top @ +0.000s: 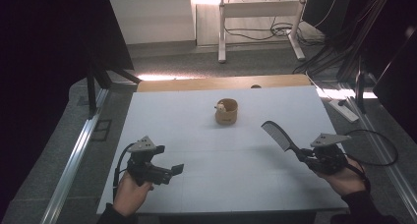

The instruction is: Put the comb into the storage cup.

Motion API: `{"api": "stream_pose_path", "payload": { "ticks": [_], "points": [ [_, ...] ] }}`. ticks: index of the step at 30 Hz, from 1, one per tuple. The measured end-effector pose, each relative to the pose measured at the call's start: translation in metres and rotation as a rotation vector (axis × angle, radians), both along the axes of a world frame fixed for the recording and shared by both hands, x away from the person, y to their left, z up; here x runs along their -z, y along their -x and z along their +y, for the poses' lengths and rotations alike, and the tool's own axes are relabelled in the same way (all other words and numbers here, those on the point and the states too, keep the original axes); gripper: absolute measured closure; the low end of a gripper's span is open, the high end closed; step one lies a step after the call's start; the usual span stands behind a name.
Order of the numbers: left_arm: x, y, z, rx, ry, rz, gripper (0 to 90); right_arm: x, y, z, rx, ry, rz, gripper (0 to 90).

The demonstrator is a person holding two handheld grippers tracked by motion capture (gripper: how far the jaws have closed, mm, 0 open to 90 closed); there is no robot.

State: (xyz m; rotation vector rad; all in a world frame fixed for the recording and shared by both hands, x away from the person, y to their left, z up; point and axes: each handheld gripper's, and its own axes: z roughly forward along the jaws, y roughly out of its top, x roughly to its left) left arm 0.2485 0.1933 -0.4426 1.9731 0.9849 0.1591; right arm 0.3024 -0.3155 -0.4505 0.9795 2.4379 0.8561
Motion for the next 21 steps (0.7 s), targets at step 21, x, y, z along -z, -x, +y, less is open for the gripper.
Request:
{"api": "stream_pose_path", "payload": {
  "ticks": [21],
  "points": [
    [-0.011,-0.026,-0.023,0.059,0.026,-0.001,0.0,-0.005,0.011,0.025,-0.108,-0.016,-0.053,72.9]
  ]
}}
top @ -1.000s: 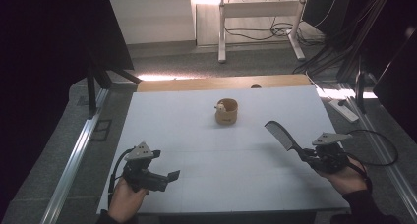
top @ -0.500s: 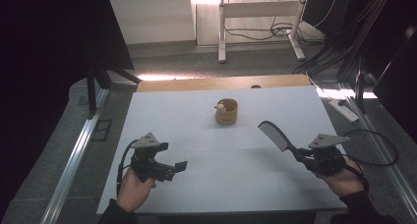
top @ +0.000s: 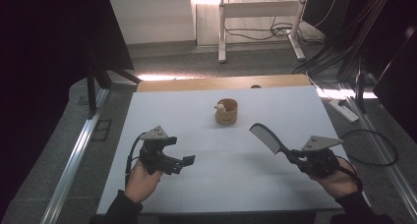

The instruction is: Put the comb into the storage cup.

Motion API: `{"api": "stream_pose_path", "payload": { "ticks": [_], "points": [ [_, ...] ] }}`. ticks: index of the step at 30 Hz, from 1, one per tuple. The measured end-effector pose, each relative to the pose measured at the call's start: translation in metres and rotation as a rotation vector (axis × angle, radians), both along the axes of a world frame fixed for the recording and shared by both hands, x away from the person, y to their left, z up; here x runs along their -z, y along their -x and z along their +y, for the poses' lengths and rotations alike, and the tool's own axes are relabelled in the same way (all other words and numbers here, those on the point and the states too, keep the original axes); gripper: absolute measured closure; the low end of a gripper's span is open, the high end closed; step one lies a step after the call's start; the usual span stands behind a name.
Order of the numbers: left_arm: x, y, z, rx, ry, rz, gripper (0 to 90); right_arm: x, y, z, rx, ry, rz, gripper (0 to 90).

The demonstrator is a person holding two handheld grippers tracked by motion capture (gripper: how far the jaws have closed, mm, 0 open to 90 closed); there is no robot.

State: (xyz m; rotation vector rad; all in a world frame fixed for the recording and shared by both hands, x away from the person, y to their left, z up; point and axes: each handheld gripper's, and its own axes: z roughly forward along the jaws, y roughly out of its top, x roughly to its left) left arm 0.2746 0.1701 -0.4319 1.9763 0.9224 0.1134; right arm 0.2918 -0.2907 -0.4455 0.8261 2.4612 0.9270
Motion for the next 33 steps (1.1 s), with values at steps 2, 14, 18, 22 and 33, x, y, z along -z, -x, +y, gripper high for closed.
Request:
{"api": "stream_pose_path", "payload": {
  "ticks": [2,14,18,22,33],
  "points": [
    [-0.001,-0.002,-0.001,0.002,0.001,-0.001,0.0,-0.001,0.001,0.002,-0.008,-0.005,-0.005,72.9],
    [-0.007,-0.013,-0.009,0.027,0.018,-0.004,0.0,-0.003,0.007,0.015,-0.076,-0.021,-0.045,72.9],
    [-0.009,-0.017,-0.013,0.036,0.023,-0.003,0.0,-0.003,0.010,0.020,-0.105,-0.013,-0.061,72.9],
    [-0.012,-0.021,-0.018,0.052,0.010,-0.006,0.0,-0.003,0.011,0.025,-0.119,-0.019,-0.073,72.9],
    [-0.017,-0.033,-0.030,0.093,0.015,0.011,0.0,-0.003,0.016,0.035,-0.174,-0.015,-0.105,72.9]
  ]
}}
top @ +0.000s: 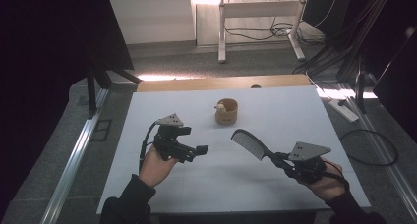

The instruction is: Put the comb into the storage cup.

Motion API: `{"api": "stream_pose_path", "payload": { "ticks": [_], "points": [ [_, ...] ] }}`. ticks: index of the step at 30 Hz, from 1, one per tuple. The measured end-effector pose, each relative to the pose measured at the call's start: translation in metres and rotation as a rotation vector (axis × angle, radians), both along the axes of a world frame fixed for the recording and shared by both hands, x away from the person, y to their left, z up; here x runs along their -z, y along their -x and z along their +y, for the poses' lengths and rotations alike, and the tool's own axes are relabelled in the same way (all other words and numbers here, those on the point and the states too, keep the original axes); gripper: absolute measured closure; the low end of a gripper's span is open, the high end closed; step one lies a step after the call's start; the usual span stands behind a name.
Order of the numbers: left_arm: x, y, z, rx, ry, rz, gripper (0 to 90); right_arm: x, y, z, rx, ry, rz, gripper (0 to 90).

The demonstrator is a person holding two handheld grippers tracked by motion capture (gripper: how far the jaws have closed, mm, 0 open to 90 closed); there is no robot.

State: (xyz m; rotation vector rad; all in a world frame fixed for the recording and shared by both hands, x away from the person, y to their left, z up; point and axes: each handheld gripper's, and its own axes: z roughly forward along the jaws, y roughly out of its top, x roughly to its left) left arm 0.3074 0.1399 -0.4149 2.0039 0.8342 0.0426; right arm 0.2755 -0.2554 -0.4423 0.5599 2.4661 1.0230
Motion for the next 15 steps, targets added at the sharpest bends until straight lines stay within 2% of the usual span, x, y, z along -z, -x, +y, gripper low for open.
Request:
{"api": "stream_pose_path", "payload": {
  "ticks": [15],
  "points": [
    [-0.008,-0.014,-0.018,0.063,0.039,0.024,0.0,-0.001,0.006,0.014,-0.054,-0.003,-0.054,72.9]
  ]
}}
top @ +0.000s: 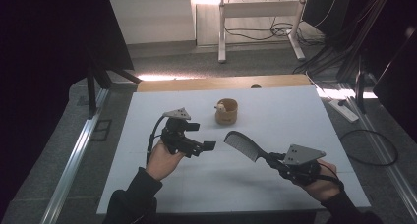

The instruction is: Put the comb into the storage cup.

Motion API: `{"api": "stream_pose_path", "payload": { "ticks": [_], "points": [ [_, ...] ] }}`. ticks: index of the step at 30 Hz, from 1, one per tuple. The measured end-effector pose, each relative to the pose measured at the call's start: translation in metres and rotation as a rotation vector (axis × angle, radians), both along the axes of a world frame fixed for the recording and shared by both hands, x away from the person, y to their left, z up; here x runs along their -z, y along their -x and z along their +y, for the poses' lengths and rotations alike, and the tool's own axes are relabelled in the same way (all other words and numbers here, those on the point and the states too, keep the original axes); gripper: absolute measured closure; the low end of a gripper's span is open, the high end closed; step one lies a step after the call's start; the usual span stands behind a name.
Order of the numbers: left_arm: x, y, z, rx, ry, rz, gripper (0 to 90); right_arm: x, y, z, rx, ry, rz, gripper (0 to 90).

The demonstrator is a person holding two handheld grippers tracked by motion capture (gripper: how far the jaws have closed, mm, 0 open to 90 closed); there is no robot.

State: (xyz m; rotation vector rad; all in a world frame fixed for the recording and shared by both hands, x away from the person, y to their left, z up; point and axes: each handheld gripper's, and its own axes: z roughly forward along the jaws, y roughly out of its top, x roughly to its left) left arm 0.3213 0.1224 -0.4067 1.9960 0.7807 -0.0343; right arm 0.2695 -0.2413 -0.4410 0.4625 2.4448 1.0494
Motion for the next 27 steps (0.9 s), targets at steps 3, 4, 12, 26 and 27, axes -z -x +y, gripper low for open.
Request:
{"api": "stream_pose_path", "payload": {
  "ticks": [3,4,12,26,27],
  "points": [
    [0.000,0.000,-0.003,0.009,0.006,0.000,0.0,0.000,0.002,0.002,-0.011,0.000,-0.015,72.9],
    [0.000,-0.001,-0.004,0.011,0.008,0.001,0.0,0.000,0.002,0.003,-0.014,0.000,-0.017,72.9],
    [0.002,-0.003,-0.011,0.031,0.015,0.026,0.0,0.000,0.006,0.011,-0.045,-0.004,-0.038,72.9],
    [0.005,-0.004,-0.024,0.058,0.013,0.063,0.0,0.000,0.012,0.022,-0.098,-0.013,-0.076,72.9],
    [0.005,-0.004,-0.025,0.058,0.019,0.068,0.0,0.000,0.012,0.022,-0.101,-0.015,-0.078,72.9]
  ]
}}
